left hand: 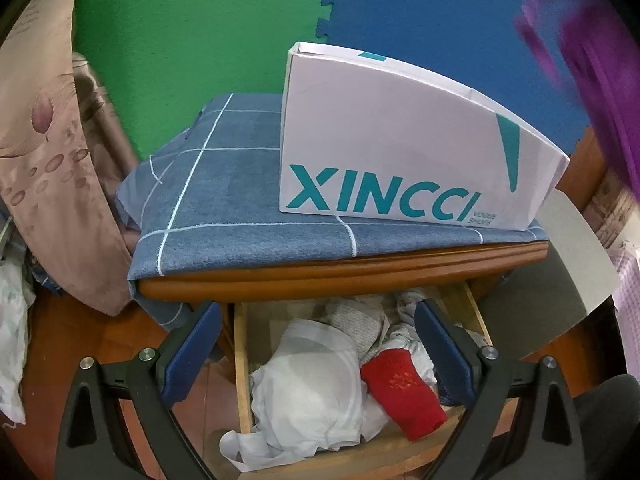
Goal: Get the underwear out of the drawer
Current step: 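Lift the purple bra into the shoe box and open the right gripper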
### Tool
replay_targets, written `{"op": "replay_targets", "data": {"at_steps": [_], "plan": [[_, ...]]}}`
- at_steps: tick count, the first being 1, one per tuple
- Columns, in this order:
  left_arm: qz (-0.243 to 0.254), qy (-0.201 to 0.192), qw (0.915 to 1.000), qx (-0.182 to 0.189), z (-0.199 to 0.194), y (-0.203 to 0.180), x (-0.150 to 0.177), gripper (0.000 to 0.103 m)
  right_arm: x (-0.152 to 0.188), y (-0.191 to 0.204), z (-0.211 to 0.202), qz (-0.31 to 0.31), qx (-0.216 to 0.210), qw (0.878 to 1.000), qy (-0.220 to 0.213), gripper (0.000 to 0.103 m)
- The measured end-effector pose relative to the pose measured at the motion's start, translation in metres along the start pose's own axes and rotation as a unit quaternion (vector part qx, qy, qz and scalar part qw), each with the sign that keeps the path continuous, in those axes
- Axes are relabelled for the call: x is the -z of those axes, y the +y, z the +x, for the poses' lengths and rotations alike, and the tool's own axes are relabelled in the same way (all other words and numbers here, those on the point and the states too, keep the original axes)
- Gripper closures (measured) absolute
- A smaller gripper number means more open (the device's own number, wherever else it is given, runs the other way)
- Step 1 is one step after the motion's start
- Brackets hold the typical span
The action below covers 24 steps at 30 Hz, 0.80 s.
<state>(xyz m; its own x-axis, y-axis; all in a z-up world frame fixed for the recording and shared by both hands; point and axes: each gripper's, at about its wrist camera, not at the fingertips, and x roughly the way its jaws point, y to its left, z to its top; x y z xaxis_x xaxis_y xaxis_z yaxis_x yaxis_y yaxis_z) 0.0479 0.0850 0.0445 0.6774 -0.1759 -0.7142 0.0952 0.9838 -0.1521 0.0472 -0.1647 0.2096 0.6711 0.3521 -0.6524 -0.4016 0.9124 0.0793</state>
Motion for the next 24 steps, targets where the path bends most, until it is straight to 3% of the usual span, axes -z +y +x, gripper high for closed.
{"op": "replay_targets", "data": {"at_steps": [5,11,17,24], "plan": [[0.012,0.004,0.9999,0.000,0.001,-0.004,0.001,0.008,-0.053,-0.018,0.032,-0.010,0.055,0.998,-0.007,0.082],[0.023,-0.001,0.9997,-0.005,0.000,-0.006,0.002,0.007,-0.081,-0.042,0.104,-0.007,0.121,0.992,0.023,0.082],[0.028,0.009,0.9995,-0.012,0.004,-0.004,0.003,0.007,-0.081,-0.038,0.170,-0.048,0.192,0.979,0.058,0.082],[0.053,0.020,0.9982,-0.020,0.010,-0.010,0.007,0.007,-0.073,-0.018,0.214,-0.090,0.225,0.965,0.099,0.080]]}}
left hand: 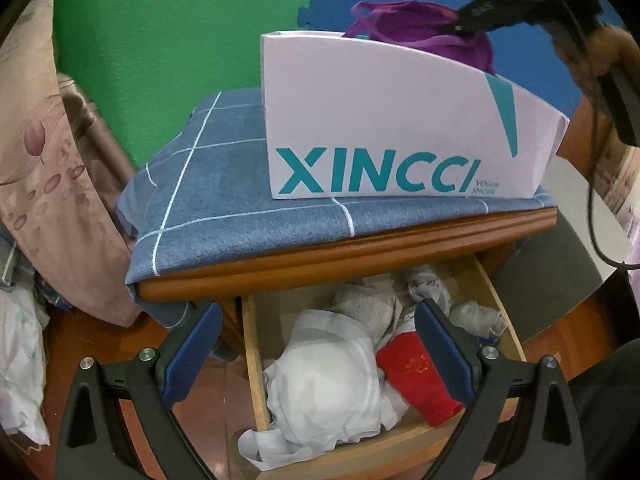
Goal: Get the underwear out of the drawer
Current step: 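Lift the purple bra into the shoe box and open the right gripper, then grasp the red sock in the drawer with the left gripper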
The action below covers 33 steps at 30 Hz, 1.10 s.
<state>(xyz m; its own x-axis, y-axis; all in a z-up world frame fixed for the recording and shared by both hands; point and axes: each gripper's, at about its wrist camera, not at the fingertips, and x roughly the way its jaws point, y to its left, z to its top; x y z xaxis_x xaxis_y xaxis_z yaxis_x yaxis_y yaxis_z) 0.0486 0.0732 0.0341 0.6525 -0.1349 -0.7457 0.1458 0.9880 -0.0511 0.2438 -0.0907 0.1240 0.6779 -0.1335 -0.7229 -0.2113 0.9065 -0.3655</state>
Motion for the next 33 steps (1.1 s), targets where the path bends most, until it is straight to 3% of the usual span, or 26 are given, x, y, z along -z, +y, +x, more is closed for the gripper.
{"op": "replay_targets", "data": {"at_steps": [8,12,17,20,24,27,30,33], "plan": [[0.004,0.016,0.9998,0.006,0.004,-0.001,-0.001,0.006,0.002,0.032,0.011,-0.014,-0.005,1.000,0.010,0.065],[-0.001,0.023,0.9997,0.010,0.006,0.001,-0.002,0.003,0.003,0.033,-0.006,-0.007,0.004,0.999,-0.041,0.058],[-0.011,0.016,0.9996,0.020,0.003,0.002,-0.001,0.001,0.011,0.014,-0.056,0.046,-0.020,0.989,-0.142,0.056],[-0.009,0.020,0.9994,0.027,0.003,-0.002,0.001,0.001,0.047,0.000,-0.100,0.091,-0.047,0.971,-0.216,0.055],[0.013,0.030,0.9991,0.027,0.006,-0.011,0.006,0.001,0.110,-0.004,-0.135,0.111,-0.045,0.961,-0.250,0.049],[0.019,0.080,0.9944,0.067,0.020,-0.015,0.010,0.001,0.171,-0.009,-0.137,0.141,-0.043,0.961,-0.235,0.049],[0.002,0.152,0.9823,0.109,0.042,-0.021,0.017,0.001,0.226,-0.020,-0.118,0.204,-0.069,0.959,-0.185,0.049],[-0.004,0.197,0.9749,0.104,0.061,-0.031,0.024,0.001,0.270,-0.036,-0.097,0.275,-0.092,0.946,-0.147,0.049]]}}
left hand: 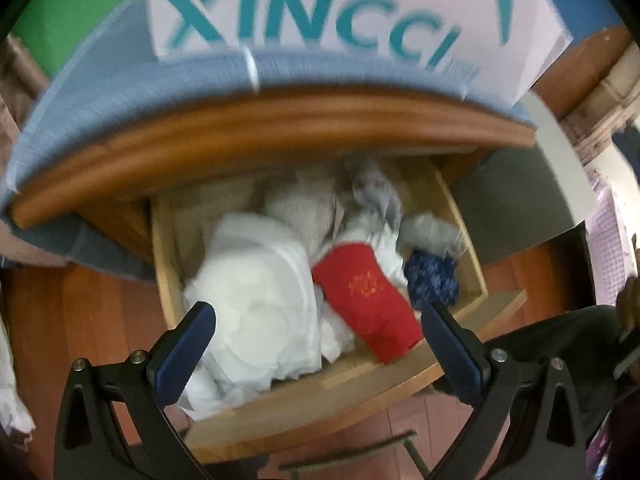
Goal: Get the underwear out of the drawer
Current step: 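Grasp the red sock in the drawer with the left gripper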
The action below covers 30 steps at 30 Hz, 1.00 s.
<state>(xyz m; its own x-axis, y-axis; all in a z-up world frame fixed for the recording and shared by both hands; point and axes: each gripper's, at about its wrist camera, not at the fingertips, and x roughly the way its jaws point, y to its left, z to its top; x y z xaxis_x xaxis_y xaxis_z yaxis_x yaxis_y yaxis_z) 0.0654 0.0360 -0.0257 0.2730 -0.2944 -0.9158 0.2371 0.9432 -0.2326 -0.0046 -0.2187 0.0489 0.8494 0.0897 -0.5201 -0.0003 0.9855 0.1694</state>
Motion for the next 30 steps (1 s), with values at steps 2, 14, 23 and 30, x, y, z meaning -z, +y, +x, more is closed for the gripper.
{"op": "replay_targets", "data": {"at_steps": [2,14,23,30], "plan": [[-0.011,0.012,0.9999,0.007,0.011,-0.009,-0.001,0.001,0.009,-0.020,0.004,0.045,-0.002,0.999,0.030,0.049],[-0.055,0.090,0.9936,-0.042,0.092,-0.033,-0.003,0.001,0.006,-0.039,-0.029,0.042,-0.037,0.998,-0.017,0.049],[-0.087,0.129,0.9865,-0.051,0.122,-0.027,-0.003,0.009,0.006,-0.044,-0.036,0.055,-0.057,0.997,-0.021,0.049],[-0.050,0.117,0.9911,-0.040,0.126,-0.042,-0.001,0.072,0.007,-0.050,-0.038,0.065,-0.055,0.996,-0.022,0.049]]}}
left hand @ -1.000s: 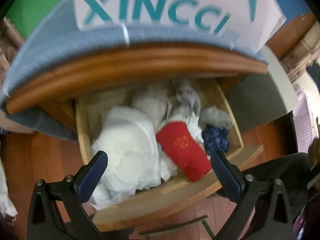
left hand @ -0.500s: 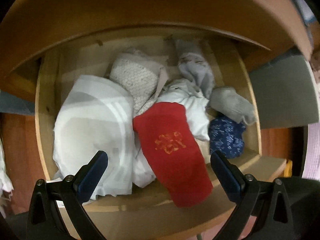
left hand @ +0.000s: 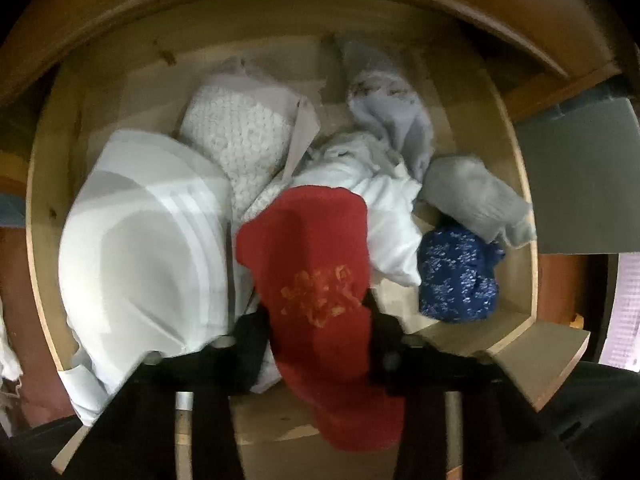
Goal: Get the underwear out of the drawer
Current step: 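Grasp the red sock in the drawer with the left gripper, then carry the red sock into the shoe box and release it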
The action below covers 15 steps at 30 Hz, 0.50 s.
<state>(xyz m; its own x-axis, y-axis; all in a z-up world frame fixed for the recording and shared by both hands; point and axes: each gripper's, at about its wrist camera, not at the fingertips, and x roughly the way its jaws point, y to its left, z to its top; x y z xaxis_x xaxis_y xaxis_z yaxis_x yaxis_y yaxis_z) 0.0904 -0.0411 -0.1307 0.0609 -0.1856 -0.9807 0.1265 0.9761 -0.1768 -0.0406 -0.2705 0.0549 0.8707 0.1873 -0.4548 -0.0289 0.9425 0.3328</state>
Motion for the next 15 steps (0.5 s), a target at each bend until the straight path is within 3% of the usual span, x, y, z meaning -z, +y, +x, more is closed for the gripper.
{"op": "replay_targets", "data": {"at_steps": [3,10,15], "plan": [[0.009,-0.033,0.9994,-0.012,-0.016,-0.007,0.009,0.076,-0.001,-0.003,-0.001,0.005,0.006,1.000,-0.003,0.049],[0.003,-0.136,0.9906,0.016,-0.093,-0.003,0.048,0.076,0.000,-0.009,0.002,0.018,0.014,1.000,0.006,0.049],[-0.017,-0.161,0.9859,0.044,-0.134,0.013,0.063,0.076,0.002,-0.005,0.007,0.010,0.022,1.000,0.018,0.049]]}}
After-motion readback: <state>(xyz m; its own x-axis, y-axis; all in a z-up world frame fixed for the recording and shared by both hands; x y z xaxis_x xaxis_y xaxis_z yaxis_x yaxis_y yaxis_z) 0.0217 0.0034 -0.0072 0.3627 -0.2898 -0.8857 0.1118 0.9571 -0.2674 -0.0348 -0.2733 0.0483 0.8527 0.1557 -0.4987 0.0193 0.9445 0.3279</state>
